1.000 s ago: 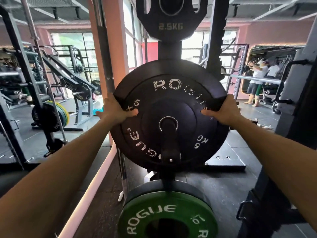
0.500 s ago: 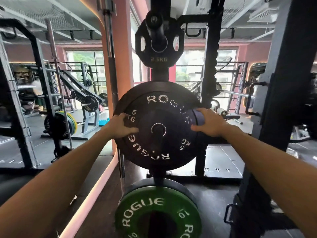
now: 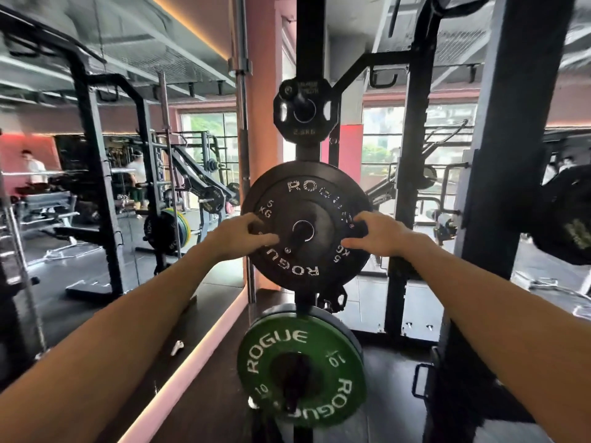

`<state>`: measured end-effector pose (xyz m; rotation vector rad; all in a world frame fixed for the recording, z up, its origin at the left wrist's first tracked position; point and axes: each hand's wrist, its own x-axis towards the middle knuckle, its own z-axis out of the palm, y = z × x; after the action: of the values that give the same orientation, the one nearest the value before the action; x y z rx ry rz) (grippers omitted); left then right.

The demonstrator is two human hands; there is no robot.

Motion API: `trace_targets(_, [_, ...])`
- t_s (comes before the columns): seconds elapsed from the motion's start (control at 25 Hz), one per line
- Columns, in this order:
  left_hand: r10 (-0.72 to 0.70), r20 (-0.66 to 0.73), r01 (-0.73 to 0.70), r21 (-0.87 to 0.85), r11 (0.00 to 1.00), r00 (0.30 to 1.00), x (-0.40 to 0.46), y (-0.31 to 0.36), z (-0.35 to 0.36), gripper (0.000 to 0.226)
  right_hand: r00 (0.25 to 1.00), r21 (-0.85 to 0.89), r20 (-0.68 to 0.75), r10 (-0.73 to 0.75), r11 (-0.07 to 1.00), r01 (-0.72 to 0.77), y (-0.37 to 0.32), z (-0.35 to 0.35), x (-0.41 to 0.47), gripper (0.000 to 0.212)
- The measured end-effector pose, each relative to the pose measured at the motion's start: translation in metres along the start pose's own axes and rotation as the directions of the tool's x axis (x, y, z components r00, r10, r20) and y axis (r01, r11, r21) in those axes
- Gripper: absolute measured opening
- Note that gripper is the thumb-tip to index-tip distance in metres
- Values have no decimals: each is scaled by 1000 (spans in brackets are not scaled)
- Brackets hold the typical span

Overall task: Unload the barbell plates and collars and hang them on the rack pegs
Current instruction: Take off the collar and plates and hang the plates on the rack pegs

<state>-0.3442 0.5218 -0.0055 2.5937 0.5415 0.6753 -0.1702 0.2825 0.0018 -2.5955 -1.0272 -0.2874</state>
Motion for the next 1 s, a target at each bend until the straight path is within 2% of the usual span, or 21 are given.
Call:
trace_targets(0.16, [4,28,-5,31,1000,1000,-61,23,-16,63,999,17,20,-35,999,35,-11,-23,-50,94])
trace_targets(0.36, [17,36,-16,-13,1000,999,-142,57,-26,64,999,5,23,-49,999,49,-14,-45,-135,101])
trace_targets(0.56, [59,68,-54,-79,995,996,-216,112,-19,67,999,-9,46,12,1000,-12,7,-74,-236,91])
trace_targets(0.8, [175,101,-163,-119,979,979,-253,214,-2,69,983,-57,11,181,982,-180,78,-131,-333,85])
trace_targets(1.0, [267,144,-239,-186,953,953,-257,315,47,62,955,-63,-26,296,953,-297,167,-182,-395,86])
